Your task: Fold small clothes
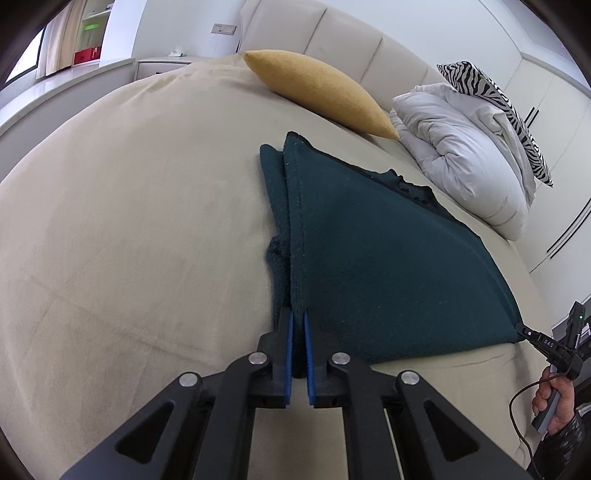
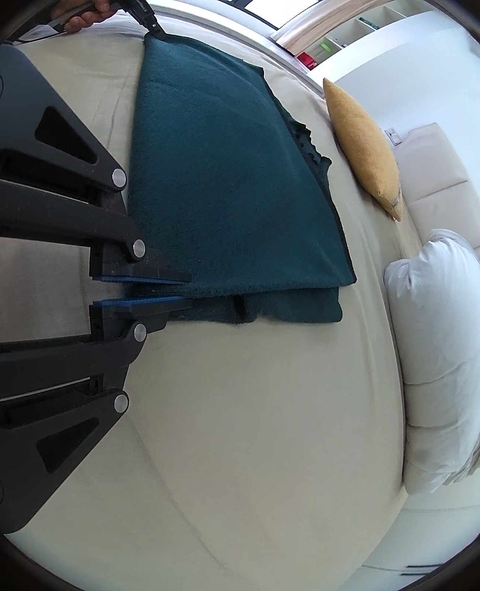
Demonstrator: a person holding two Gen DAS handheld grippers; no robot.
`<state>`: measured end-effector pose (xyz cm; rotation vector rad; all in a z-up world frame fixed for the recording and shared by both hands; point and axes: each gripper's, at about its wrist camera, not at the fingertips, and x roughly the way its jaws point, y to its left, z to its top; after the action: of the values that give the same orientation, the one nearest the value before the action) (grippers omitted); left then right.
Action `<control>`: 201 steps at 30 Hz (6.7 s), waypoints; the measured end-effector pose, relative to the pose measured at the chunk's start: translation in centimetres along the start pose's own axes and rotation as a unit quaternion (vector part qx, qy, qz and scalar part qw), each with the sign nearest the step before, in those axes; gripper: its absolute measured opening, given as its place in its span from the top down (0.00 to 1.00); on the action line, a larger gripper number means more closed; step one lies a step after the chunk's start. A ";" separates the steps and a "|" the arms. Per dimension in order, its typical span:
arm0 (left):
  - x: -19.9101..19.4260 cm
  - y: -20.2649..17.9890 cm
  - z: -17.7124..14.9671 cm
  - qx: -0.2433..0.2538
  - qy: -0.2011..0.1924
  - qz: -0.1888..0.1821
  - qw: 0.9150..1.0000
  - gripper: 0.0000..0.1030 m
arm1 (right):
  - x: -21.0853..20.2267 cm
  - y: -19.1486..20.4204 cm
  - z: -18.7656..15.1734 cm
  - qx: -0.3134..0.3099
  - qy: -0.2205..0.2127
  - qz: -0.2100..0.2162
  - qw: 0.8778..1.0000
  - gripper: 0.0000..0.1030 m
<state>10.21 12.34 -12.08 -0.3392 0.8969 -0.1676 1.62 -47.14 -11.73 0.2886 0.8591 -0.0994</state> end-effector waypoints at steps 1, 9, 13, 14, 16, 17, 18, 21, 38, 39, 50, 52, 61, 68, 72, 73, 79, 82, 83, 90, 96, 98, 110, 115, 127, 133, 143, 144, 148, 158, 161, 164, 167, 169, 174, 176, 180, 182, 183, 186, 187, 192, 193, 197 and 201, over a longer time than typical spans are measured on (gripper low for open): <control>0.0 0.0 -0.1 0.001 0.000 0.000 1.000 0.93 | 0.0 -0.1 -0.1 0.002 0.000 0.001 1.000 0.96; 0.2 0.4 -0.4 -0.001 0.004 -0.001 1.000 0.93 | 0.8 -0.6 -0.2 0.008 0.010 0.003 1.000 0.96; 0.3 0.6 -0.4 -0.004 0.005 -0.003 1.000 0.93 | 0.6 -0.1 -0.3 -0.002 0.009 -0.003 1.000 0.96; 0.3 0.6 -0.4 -0.004 0.006 -0.002 1.000 0.93 | 0.5 0.2 -0.3 -0.009 0.008 -0.007 1.000 0.96; 0.4 0.7 -0.3 -0.005 0.008 -0.003 1.000 0.93 | 0.3 0.4 -0.4 -0.014 0.007 -0.013 1.000 0.96; 0.4 0.7 -0.2 -0.004 0.009 -0.004 1.000 0.93 | 0.3 0.2 -0.4 -0.010 0.007 -0.012 1.000 0.96; 0.4 0.7 -0.1 -0.002 0.011 -0.004 1.000 0.93 | 0.4 0.0 -0.4 -0.005 0.008 -0.009 1.000 0.96; 0.4 0.8 0.0 -0.001 0.014 -0.009 1.000 0.93 | 0.6 -0.2 -0.5 0.003 0.010 -0.005 1.000 0.96; 0.3 1.5 0.3 -0.014 0.015 -0.020 1.000 0.90 | 1.1 -0.3 -0.5 0.001 0.029 -0.001 1.000 0.95; -0.1 1.4 0.3 -0.017 0.013 -0.021 1.000 0.88 | 1.1 -0.5 -0.4 0.005 0.031 0.005 0.999 0.95; -2.0 -3.8 5.8 0.037 -0.051 -0.009 0.998 0.56 | -1.3 2.6 4.6 0.007 -0.028 0.031 0.999 0.55; -0.3 -5.4 7.4 0.055 -0.059 0.001 0.997 0.55 | 0.6 5.7 6.2 -0.017 -0.013 0.077 0.997 0.55; 10.4 -7.8 12.0 0.078 -0.023 0.059 0.995 0.55 | 11.8 17.1 10.8 -0.041 0.062 0.206 0.976 0.55; 12.3 -5.3 11.1 0.051 -0.027 0.035 0.998 0.55 | 17.9 16.2 11.4 0.044 0.077 0.265 0.960 0.69; 12.2 -4.9 11.1 0.043 -0.031 0.022 0.998 0.55 | 17.6 11.0 11.4 0.107 0.048 0.270 0.956 0.76; 12.1 -4.8 11.0 0.040 -0.031 0.018 0.999 0.55 | 17.3 9.1 11.3 0.129 0.036 0.270 0.954 0.76; 11.9 -4.4 10.7 0.031 -0.037 0.003 0.999 0.55 | 14.3 -0.6 9.8 0.232 -0.048 0.245 0.940 0.78; 11.9 -4.5 10.6 0.034 -0.037 0.008 0.999 0.54 | 12.6 -2.6 9.2 0.259 -0.055 0.186 0.946 0.75; 11.9 -4.6 10.5 0.034 -0.037 0.009 0.999 0.54 | 11.8 -2.4 9.1 0.253 -0.056 0.175 0.950 0.73; 11.8 -5.3 10.2 0.051 -0.039 0.031 0.997 0.54 | 7.9 9.2 8.2 0.110 -0.005 0.279 0.954 0.72; 11.6 -5.6 9.8 0.062 -0.037 0.042 0.996 0.54 | 12.3 20.4 3.6 0.008 0.123 0.319 0.940 0.72; 11.6 -5.5 9.6 0.064 -0.037 0.041 0.996 0.53 | 13.7 19.6 2.3 0.031 0.138 0.319 0.937 0.76; 7.7 -7.0 7.6 0.071 -0.016 0.033 0.997 0.53 | 9.3 4.0 3.2 0.224 0.003 0.229 0.947 0.71; 4.7 -10.4 4.4 0.072 -0.005 -0.033 0.997 0.44 | 7.9 10.6 2.6 0.146 0.023 0.285 0.947 0.71; 4.5 -6.8 2.4 0.065 0.022 -0.008 0.998 0.59 | 13.5 10.1 0.4 0.201 0.102 0.332 0.916 0.71; 3.4 -6.4 1.4 0.073 0.017 0.012 0.997 0.59 | 10.6 3.9 0.2 0.235 0.048 0.265 0.934 0.70; 1.3 -5.3 1.2 0.072 0.001 0.037 0.997 0.50 | 5.1 4.0 0.3 0.203 -0.006 0.222 0.953 0.54; 1.0 -5.1 1.3 0.073 -0.002 0.039 0.997 0.48 | 5.0 4.7 0.4 0.194 -0.004 0.224 0.955 0.54; -1.0 -4.3 1.6 0.067 -0.028 0.049 0.996 0.35 | 3.9 6.8 1.0 0.153 0.008 0.240 0.959 0.54; -0.9 0.8 4.0 -0.004 -0.018 0.031 0.999 0.31 | 5.4 13.8 2.6 0.084 0.049 0.280 0.955 0.54; 0.4 2.0 4.5 -0.035 0.010 -0.004 0.999 0.31 | 6.3 15.9 3.2 0.068 0.066 0.299 0.950 0.54; 1.8 2.1 4.8 -0.052 0.036 -0.037 0.997 0.30 | 7.2 17.7 3.8 0.056 0.079 0.315 0.944 0.54; 3.0 2.3 5.1 -0.087 0.051 -0.085 0.991 0.30 | 8.3 19.4 4.3 0.052 0.094 0.336 0.936 0.54; 3.6 2.4 5.5 -0.104 0.055 -0.104 0.988 0.30 | 8.9 20.3 4.6 0.054 0.102 0.347 0.931 0.54; 5.4 3.7 6.6 -0.146 0.073 -0.163 0.973 0.30 | 10.0 21.6 5.1 0.063 0.119 0.376 0.917 0.54; 5.8 3.9 6.9 -0.154 0.083 -0.176 0.969 0.32 | 10.6 22.0 5.1 0.065 0.127 0.385 0.912 0.54; 5.8 3.7 6.5 -0.143 0.097 -0.181 0.968 0.48 | 11.4 23.5 5.2 0.057 0.141 0.401 0.903 0.54; 6.2 4.8 6.1 -0.179 0.109 -0.202 0.957 0.68 | 11.8 24.5 5.3 0.048 0.151 0.404 0.901 0.54; 6.4 5.3 5.8 -0.193 0.116 -0.209 0.952 0.77 | 12.0 25.0 5.3 0.044 0.156 0.404 0.900 0.54; 6.0 5.6 5.3 -0.190 0.108 -0.215 0.952 0.76 | 12.7 26.8 5.4 0.030 0.169 0.404 0.898 0.54; 5.9 5.5 5.3 -0.190 0.106 -0.216 0.952 0.76 | 12.9 27.3 5.5 0.025 0.172 0.405 0.897 0.54; 5.3 6.1 5.2 -0.205 0.086 -0.230 0.948 0.79 | 14.3 30.3 5.9 0.003 0.193 0.406 0.893 0.54; 5.3 6.1 5.2 -0.206 0.084 -0.230 0.948 0.79 | 14.8 30.7 5.9 0.000 0.199 0.402 0.894 0.54; 5.1 6.2 5.1 -0.209 0.074 -0.229 0.948 0.80 | 18.2 31.7 4.9 -0.005 0.234 0.350 0.907 0.56; 5.0 5.9 5.2 -0.207 0.071 -0.220 0.951 0.81 | 19.6 30.7 3.9 0.033 0.217 0.380 0.898 0.58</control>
<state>17.42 17.56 -14.90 -0.9302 0.9867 -0.4208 23.45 -18.36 -17.70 0.7110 1.1297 0.6937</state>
